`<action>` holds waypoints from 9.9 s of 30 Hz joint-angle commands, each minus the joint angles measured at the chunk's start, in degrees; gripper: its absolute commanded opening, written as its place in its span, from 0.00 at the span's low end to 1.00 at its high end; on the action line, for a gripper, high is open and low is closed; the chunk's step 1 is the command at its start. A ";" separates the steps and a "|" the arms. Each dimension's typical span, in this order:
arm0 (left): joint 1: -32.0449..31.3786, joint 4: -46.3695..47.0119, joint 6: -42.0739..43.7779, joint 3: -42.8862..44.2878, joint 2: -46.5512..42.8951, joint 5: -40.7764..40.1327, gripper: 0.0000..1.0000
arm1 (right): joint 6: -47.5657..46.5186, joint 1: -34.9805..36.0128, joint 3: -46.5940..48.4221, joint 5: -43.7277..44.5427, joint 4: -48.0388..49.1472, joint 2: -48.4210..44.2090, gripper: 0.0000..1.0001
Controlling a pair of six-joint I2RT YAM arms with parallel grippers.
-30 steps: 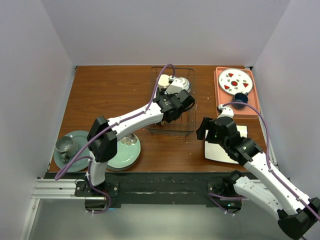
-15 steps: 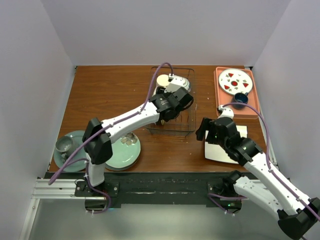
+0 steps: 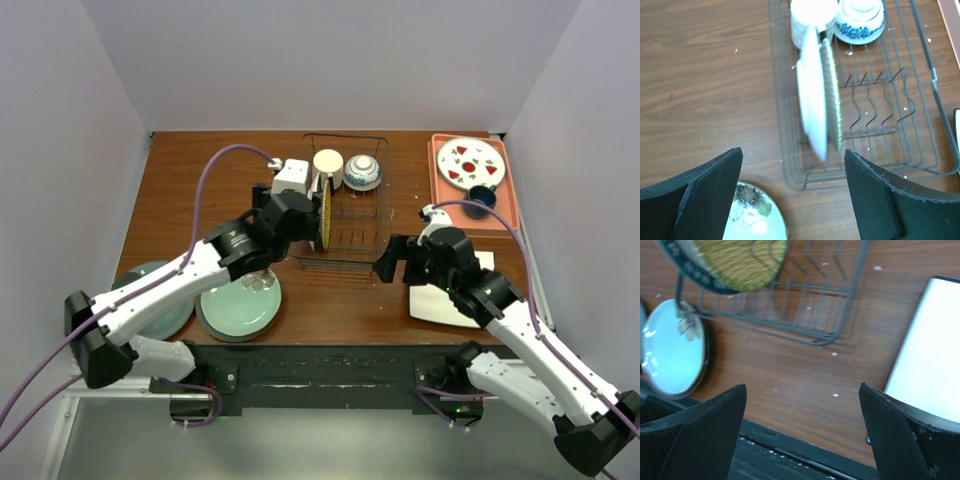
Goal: Load the mixed dishes into the dish rack
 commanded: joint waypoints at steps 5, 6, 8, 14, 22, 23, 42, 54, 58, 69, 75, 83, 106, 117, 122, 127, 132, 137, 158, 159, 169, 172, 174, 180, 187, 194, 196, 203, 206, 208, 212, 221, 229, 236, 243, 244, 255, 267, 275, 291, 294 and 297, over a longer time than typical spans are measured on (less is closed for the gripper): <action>8.27 3.72 -5.68 -15.55 -16.18 6.14 0.90 | 3.37 5.73 -2.64 -12.42 16.03 4.24 0.93; 8.62 3.81 -6.12 -17.39 -17.17 6.15 0.91 | 4.08 9.83 -2.38 -10.93 16.83 5.99 0.93; 9.07 3.46 -6.47 -18.55 -19.27 5.80 0.92 | 6.53 13.90 -1.67 -7.51 19.11 8.62 0.93; 10.56 2.23 -6.65 -20.84 -19.81 6.41 0.95 | 11.90 26.03 1.05 -0.91 25.45 21.19 0.93; 21.26 4.25 -6.47 -25.05 -19.90 18.69 0.96 | 20.08 34.74 6.94 7.80 31.25 37.01 0.89; 21.98 4.51 -6.39 -25.41 -20.51 20.02 0.96 | 20.43 35.10 7.64 8.50 32.12 39.20 0.89; 24.01 1.00 -5.60 -25.41 -27.19 23.47 0.96 | 25.71 36.42 23.03 20.28 28.71 63.48 0.65; 24.01 0.65 -5.68 -26.38 -28.07 23.29 0.96 | 28.00 36.51 16.79 23.45 24.40 59.79 0.47; 24.01 0.65 -5.86 -26.81 -28.34 23.29 0.96 | 28.17 36.51 15.47 23.63 24.49 58.56 0.32; 24.01 0.21 -6.12 -27.43 -28.51 23.29 0.96 | 28.00 36.68 14.94 23.36 24.67 57.33 0.00; 24.01 -0.49 -6.56 -27.78 -28.78 22.94 0.96 | 27.82 36.77 15.91 25.30 21.24 54.61 0.00; 24.01 -0.93 -9.28 -30.68 -29.92 23.03 0.97 | 26.86 36.77 15.74 25.48 20.27 49.52 0.00; 24.01 0.21 -12.01 -37.45 -32.64 28.30 0.96 | 28.00 36.59 5.10 17.47 31.96 30.09 0.00; 24.01 2.23 -20.27 -45.44 -31.42 35.59 0.86 | 29.40 36.07 0.27 16.25 34.93 28.68 0.00; 23.92 1.35 -21.85 -45.80 -31.41 34.37 0.83 | 30.72 35.98 -2.46 16.24 36.61 28.59 0.00; 23.92 0.21 -24.31 -46.15 -31.24 32.43 0.86 | 31.86 35.72 -4.57 16.16 38.37 30.08 0.00; 23.92 0.03 -25.98 -47.82 -31.32 33.22 0.87 | 34.23 35.72 -6.76 15.72 39.95 32.02 0.00; 23.92 -1.72 -28.79 -48.00 -30.36 32.08 0.87 | 37.92 35.10 -8.79 14.49 42.94 33.25 0.00; 23.83 4.78 -31.08 -53.88 -29.04 36.39 0.51 | 33.10 34.40 -2.03 11.59 40.04 39.39 0.00; 23.92 4.87 -31.08 -53.97 -29.04 36.39 0.47 | 32.83 34.40 -1.15 10.98 40.04 40.71 0.00; 23.92 6.01 -30.56 -54.94 -28.78 37.09 0.30 | 30.99 34.40 2.46 8.51 39.78 46.16 0.32; 23.92 6.54 -30.38 -55.38 -28.86 37.35 0.29 | 30.63 34.40 3.16 8.25 39.34 47.13 0.37; 23.92 6.54 -30.38 -55.38 -28.78 37.35 0.28 | 30.55 34.40 3.43 8.25 39.17 47.22 0.35; 23.92 4.61 -29.68 -53.45 -29.39 36.13 0.32 | 30.81 34.49 3.34 9.82 36.27 44.86 0.00; 23.92 -0.58 -27.31 -45.90 -31.49 32.96 0.59 | 29.76 34.49 2.11 11.23 35.73 37.65 0.00; 23.92 -3.30 -19.58 -36.94 -36.42 35.59 0.79 | 21.94 34.49 7.89 13.69 29.86 26.58 0.00; 23.92 -3.92 -15.98 -32.99 -36.16 36.38 0.80 | 20.45 34.40 8.96 14.39 27.83 23.34 0.00; 23.92 -2.70 -6.75 -24.71 -33.61 45.60 0.81 | 17.02 34.48 13.87 15.71 23.01 15.42 0.00; 23.92 0.11 -4.55 -23.39 -33.44 51.03 0.81 | 15.26 33.87 16.51 16.50 20.19 13.83 0.00; 24.01 1.87 -3.75 -22.95 -33.61 53.78 0.81 | 14.29 33.17 17.40 16.25 19.65 12.95 0.00; 23.92 6.53 -3.84 -23.12 -34.31 59.14 0.81 | 14.20 28.34 16.97 12.74 19.39 11.54 0.00; 23.92 12.42 -4.63 -26.02 -34.05 66.27 0.83 | 14.46 21.48 15.03 3.94 23.87 7.94 0.00; 23.92 22.43 -10.86 -29.80 -33.52 73.46 0.82 | 16.74 21.13 10.47 3.41 33.18 1.27 0.00; 23.92 18.76 -9.47 -26.83 -32.91 69.53 0.80 | 14.99 21.13 11.16 8.41 28.72 -3.04 0.00; 23.92 17.26 -9.11 -24.97 -34.67 66.98 0.80 | 12.97 21.13 11.78 14.22 23.60 -5.50 0.00; 23.92 17.26 -9.11 -25.14 -34.75 66.62 0.80 | 12.97 21.13 11.69 13.53 24.65 -5.95 0.00; 23.92 32.17 -15.78 -32.52 -33.70 76.97 0.73 | 14.37 21.13 10.20 4.38 30.45 -4.98 0.00; 23.92 46.35 -24.84 -37.89 -33.78 84.02 0.07 | 16.31 21.13 6.51 2.53 35.74 -5.16 0.00; 23.92 36.09 -19.23 -31.75 -36.51 76.31 0.00 | 18.49 21.21 8.61 17.08 18.98 -4.37 0.58; 22.52 8.74 -2.79 -1.35 -18.77 44.76 0.00 | 23.86 21.13 17.14 41.11 -9.78 3.89 0.87; 17.69 6.89 -1.21 3.31 -14.55 33.42 0.00 | 24.39 21.13 16.52 41.82 -10.32 3.89 0.87; 13.73 5.31 -0.59 8.14 -10.16 27.25 0.00 | 25.09 21.21 15.47 42.43 -10.41 3.46 0.87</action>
